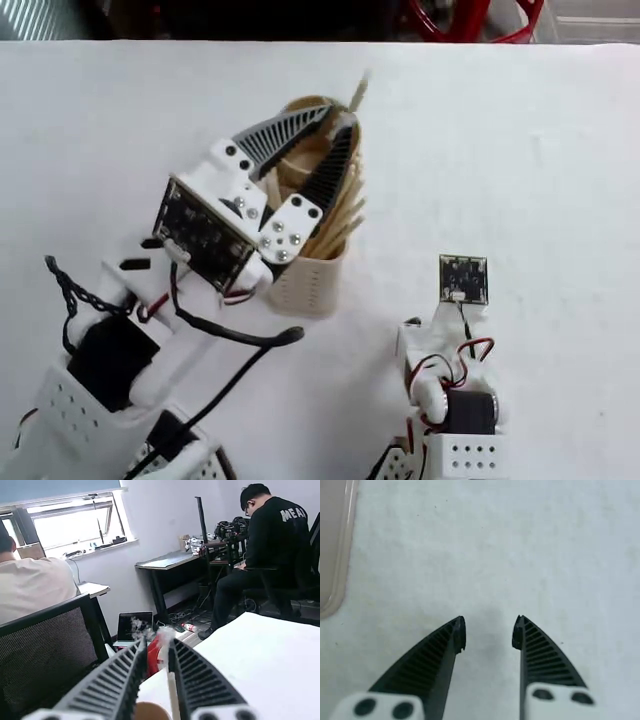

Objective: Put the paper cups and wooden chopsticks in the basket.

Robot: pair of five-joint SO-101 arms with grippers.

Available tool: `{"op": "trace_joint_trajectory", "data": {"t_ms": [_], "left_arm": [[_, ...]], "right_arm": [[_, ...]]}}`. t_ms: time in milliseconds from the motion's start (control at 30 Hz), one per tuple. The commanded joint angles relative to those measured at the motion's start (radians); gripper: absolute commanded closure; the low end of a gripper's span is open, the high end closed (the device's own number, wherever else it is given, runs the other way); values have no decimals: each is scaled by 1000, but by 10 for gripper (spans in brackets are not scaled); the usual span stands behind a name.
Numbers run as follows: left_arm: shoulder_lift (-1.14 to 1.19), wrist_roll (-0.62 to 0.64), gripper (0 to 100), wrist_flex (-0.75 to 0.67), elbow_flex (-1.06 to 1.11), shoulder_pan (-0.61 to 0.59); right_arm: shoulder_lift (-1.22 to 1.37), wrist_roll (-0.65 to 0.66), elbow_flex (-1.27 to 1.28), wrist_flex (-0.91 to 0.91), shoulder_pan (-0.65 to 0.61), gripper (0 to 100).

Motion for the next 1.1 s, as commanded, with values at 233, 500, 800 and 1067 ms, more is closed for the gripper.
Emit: {"op": "trace_joint_trajectory", "data": {"t_ms": [233,500,800,1067], "left_arm": [[-21,15,906,15,-6,-65],[-18,129,906,28,173,-622],[-16,206,906,-523,772,-711],[292,186,904,-371,655,-725]], "right_arm": [[-8,8,9,7,-5,839],[-8,8,9,7,-10,839],[-8,8,9,7,-4,839],[-8,8,9,7,-4,839]]}}
